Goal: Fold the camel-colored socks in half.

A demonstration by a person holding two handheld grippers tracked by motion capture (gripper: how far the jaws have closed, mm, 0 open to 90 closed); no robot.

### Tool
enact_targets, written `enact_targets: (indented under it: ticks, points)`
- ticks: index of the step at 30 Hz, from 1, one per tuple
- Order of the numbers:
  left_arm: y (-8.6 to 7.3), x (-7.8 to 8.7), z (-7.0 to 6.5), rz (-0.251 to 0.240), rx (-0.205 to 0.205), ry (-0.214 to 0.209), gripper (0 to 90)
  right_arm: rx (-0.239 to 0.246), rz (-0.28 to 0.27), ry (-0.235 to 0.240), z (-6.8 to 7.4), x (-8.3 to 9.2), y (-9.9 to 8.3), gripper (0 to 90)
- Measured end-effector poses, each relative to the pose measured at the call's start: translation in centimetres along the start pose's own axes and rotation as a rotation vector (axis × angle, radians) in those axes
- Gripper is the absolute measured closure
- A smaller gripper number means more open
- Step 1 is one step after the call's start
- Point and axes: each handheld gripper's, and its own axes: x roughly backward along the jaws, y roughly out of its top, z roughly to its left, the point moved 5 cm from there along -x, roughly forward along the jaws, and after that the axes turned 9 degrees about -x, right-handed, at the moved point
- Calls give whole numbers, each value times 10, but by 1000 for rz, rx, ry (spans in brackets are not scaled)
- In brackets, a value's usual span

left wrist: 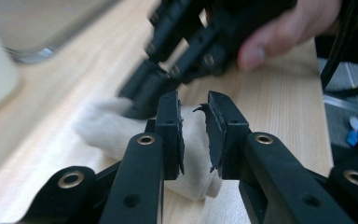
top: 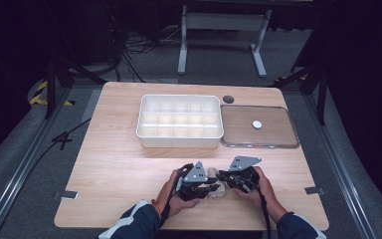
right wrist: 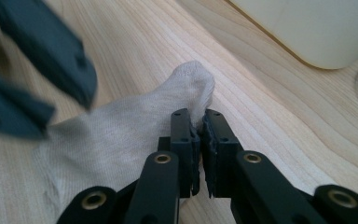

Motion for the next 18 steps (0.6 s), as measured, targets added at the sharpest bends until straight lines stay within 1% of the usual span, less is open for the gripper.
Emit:
enact_targets:
  ticks: [1,2,3,4,5,7,10,11,13,16,17,18]
  points:
    - [-2,-4,-3,22,-10,-5,758,-3,0,1,0,0,0,838]
    - [-2,-4,-3,22,-10,-5,761,-3,0,1,0,0,0,838]
    - [-7,-11,-7,49,-41,-11,781,-6,-4,3,-1,0,0,836]
    - [-7,-11,-7,49,-41,-11,798,-6,-4,3,-1,0,0,836]
    - [-9,-14,-10,55,-57,-8,798,-4,-8,3,-1,0,0,834]
    - [-11,-16,-12,60,-61,-12,814,-3,-7,3,-1,0,0,832]
    - [-12,-17,-15,80,-91,-6,839,-4,-5,2,-1,0,0,829]
    - [-12,-18,-16,76,-103,0,843,-6,-3,0,-1,0,0,826]
    - [-13,-18,-16,74,-98,0,848,-11,-2,-9,-2,0,0,817]
    - [-13,-19,-16,77,-101,-3,849,-26,1,-55,-8,0,0,822]
    - [-13,-19,-16,76,-100,-7,850,-43,-2,-56,-11,-1,-1,832]
    - [-13,-18,-16,77,-91,-9,850,-43,-2,-56,-11,-1,-1,832]
